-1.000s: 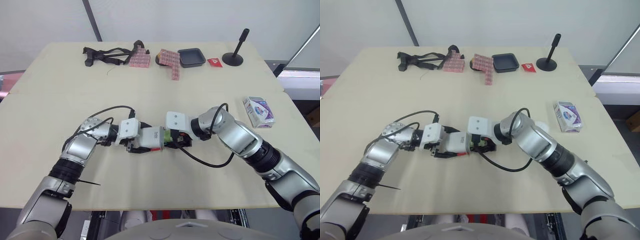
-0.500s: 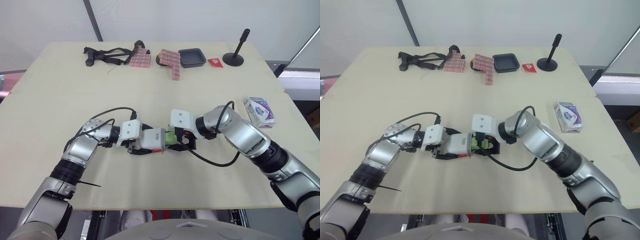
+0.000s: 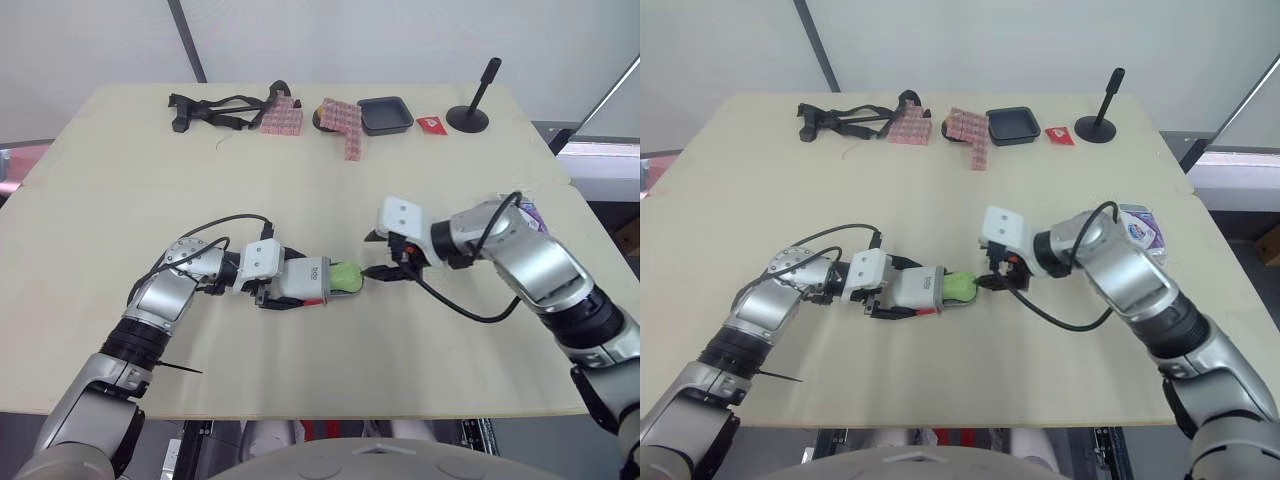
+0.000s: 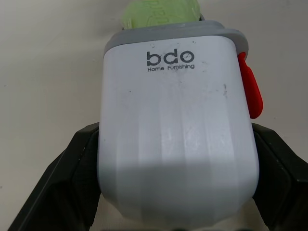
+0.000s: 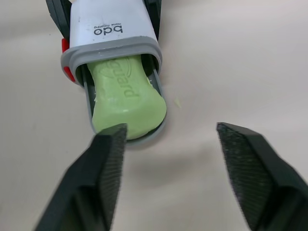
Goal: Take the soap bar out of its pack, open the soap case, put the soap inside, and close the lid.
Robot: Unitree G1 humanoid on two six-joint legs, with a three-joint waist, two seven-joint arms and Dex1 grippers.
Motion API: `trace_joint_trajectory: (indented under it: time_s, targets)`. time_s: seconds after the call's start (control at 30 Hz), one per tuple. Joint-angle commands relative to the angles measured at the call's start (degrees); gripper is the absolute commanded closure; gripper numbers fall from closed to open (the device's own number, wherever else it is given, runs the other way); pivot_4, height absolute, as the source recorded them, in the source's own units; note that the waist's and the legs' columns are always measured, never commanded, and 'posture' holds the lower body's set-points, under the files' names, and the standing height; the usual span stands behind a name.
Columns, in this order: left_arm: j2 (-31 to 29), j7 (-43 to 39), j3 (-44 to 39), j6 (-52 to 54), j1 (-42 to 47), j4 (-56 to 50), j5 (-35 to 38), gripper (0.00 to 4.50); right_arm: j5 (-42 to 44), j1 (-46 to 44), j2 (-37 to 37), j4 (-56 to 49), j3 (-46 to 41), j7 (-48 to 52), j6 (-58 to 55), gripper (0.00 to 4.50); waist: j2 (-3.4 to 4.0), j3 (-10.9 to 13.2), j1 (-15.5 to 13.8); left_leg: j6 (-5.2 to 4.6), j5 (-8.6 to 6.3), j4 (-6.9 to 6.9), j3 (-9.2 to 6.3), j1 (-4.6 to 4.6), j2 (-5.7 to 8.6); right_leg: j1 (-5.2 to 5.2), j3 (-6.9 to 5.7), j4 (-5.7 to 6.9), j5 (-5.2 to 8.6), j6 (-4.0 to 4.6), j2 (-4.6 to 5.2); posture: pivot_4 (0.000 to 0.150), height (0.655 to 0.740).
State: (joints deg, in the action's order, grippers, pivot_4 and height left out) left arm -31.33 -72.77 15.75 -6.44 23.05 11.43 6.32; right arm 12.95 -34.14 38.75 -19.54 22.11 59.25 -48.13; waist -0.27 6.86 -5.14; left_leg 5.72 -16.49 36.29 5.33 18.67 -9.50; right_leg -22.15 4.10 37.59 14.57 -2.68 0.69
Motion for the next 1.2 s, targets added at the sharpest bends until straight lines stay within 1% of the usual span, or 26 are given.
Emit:
trace_joint_trajectory:
  time_s: [0.03,0.2,0.37,0.5,0.67,0.9,1.2]
  targets:
    - [-0.6,-0.1,-0.8,-0.3,1.0,-0.7,0.7,1.02,-0.2,1.7,2.1,0.8,-1.6,0.6,3.7,2.79,0.0,0.0,-0.1,0.0,0.0,0.01,0.0,0.01,0.0,0.0,0.0,0.0,0.0,0.0,0.0,0.15,0.74]
    - [-0.4,0.1,-1.0,-0.1,1.4,-0.5,1.0,1.02,-3.0,4.1,2.6,2.9,0.5,0.0,9.3,4.48,0.0,0.0,-0.2,0.0,0.0,0.03,0.0,0.04,0.0,0.0,0.01,-0.01,0.0,0.0,0.01,0.15,0.74]
    - [-0.4,0.1,-1.2,-0.1,1.9,-0.2,1.0,1.02,-4.1,5.1,0.8,2.7,2.6,-0.3,10.7,4.48,0.01,0.0,-0.2,0.0,0.0,0.03,-0.01,0.06,-0.01,-0.01,0.0,-0.01,0.0,0.0,-0.01,0.15,0.74]
    - [-0.5,0.2,-1.2,-0.2,2.2,0.0,1.0,1.02,-4.8,4.3,-0.4,1.7,4.3,-0.2,10.6,4.48,0.01,0.0,-0.1,-0.01,0.0,0.03,-0.01,0.06,-0.02,-0.03,0.0,-0.01,0.0,0.0,-0.01,0.15,0.74]
    - [-0.4,0.3,-1.0,-0.3,2.0,-0.3,0.9,1.02,-5.6,2.6,-3.6,1.7,5.8,-1.0,10.3,4.48,0.01,0.0,0.1,-0.01,0.0,0.03,-0.01,0.07,-0.02,-0.05,0.0,0.0,0.0,0.0,-0.01,0.15,0.74]
    - [-0.1,0.6,-0.8,0.0,1.6,-1.0,1.0,1.02,-7.8,-0.1,-8.4,5.2,8.7,-2.7,11.4,4.48,0.01,0.0,0.2,-0.01,0.0,0.03,0.0,0.07,-0.01,-0.06,-0.01,0.0,0.0,0.0,-0.01,0.15,0.74]
    - [0.1,1.1,-0.8,0.2,1.8,-1.2,1.0,1.02,-9.2,-1.5,-11.0,6.4,9.6,-2.2,12.0,4.48,0.01,0.0,0.3,-0.01,0.0,0.03,-0.01,0.08,-0.01,-0.06,-0.01,0.0,0.0,0.0,-0.01,0.15,0.74]
